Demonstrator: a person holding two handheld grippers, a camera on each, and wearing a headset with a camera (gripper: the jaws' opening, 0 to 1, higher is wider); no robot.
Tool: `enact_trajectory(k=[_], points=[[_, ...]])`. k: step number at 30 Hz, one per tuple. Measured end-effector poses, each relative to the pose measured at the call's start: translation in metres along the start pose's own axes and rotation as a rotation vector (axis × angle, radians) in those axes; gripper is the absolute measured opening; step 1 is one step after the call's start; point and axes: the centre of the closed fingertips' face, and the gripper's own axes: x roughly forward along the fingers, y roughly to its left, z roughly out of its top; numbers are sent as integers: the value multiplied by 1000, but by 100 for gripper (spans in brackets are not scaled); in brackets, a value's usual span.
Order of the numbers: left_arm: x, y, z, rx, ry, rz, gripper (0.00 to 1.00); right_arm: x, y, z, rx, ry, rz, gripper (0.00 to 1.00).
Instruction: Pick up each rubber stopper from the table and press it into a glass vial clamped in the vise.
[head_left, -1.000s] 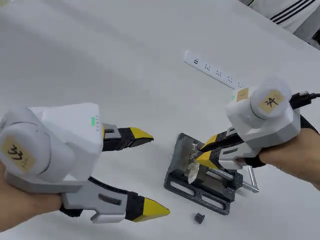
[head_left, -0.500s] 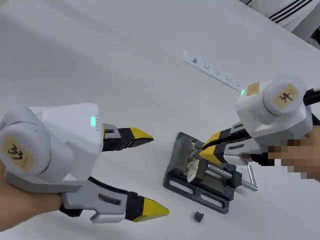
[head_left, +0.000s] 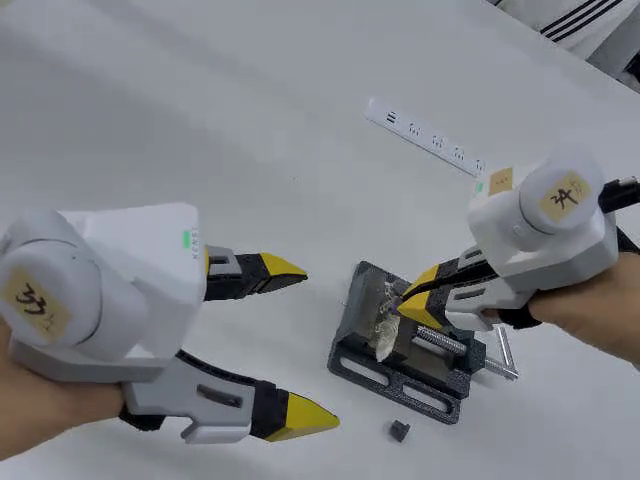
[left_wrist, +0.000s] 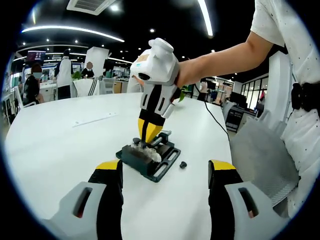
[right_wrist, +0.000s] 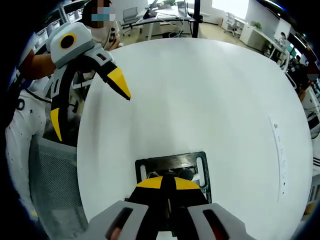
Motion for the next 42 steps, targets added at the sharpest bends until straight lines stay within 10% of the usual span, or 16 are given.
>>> enact_trajectory(k=[42], points=[[2, 3, 4, -16, -29, 8, 65, 6, -2, 0, -75, 83, -7, 1]])
